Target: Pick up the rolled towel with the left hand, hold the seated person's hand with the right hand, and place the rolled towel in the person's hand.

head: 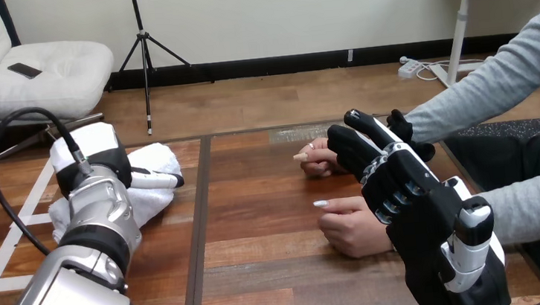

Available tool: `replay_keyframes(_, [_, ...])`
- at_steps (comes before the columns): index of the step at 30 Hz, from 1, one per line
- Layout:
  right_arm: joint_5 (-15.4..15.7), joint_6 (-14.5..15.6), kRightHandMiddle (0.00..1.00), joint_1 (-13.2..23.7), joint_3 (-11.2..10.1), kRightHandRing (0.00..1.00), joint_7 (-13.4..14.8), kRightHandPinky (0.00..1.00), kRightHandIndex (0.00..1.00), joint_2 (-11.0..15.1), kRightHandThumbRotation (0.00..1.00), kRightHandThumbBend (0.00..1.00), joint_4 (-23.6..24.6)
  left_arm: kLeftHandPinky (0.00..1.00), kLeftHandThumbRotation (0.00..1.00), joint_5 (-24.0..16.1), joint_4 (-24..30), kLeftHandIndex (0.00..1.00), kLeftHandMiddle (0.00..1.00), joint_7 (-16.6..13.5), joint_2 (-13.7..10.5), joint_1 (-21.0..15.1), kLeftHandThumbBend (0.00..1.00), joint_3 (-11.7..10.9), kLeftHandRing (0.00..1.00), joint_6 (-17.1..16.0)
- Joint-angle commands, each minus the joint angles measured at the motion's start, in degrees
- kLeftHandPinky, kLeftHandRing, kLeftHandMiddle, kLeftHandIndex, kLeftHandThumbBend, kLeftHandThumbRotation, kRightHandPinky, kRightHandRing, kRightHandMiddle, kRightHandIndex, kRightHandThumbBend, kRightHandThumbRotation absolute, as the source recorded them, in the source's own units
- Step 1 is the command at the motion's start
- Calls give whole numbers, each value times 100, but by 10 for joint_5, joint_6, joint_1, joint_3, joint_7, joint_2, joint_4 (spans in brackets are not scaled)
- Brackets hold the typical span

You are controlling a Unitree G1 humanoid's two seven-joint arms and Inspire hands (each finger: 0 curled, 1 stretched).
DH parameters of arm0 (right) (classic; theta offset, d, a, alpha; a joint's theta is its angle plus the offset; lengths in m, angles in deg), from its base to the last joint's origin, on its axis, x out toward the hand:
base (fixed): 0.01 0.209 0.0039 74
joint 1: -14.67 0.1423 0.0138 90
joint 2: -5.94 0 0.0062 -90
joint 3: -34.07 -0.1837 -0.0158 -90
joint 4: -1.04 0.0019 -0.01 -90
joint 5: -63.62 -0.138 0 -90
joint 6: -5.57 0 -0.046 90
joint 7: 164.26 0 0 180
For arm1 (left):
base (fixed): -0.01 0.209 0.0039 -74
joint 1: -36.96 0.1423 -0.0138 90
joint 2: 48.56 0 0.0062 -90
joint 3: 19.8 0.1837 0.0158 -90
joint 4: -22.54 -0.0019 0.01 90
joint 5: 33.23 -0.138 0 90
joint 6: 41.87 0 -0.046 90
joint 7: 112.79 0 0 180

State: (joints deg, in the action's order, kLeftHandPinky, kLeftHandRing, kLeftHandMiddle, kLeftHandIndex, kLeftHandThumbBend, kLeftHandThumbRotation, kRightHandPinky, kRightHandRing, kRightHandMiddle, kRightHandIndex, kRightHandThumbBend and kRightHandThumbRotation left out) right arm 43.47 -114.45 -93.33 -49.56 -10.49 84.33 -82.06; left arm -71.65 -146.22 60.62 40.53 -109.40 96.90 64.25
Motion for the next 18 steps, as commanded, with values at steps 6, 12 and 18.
replay_keyframes(6, [-2,-20,89,12,-10,92,2,96,91,-2,100,100,43,100,69,-15,-2,100,100,24,5,-21,96,17,100,9])
replay_keyframes(12, [-4,-21,89,9,-10,92,0,92,91,-1,100,100,49,100,73,-8,-2,100,100,52,5,-20,94,16,100,5])
replay_keyframes(18, [-7,-24,89,7,-9,91,-1,89,91,-1,100,99,52,100,77,-6,0,100,100,65,5,-18,95,17,100,4])
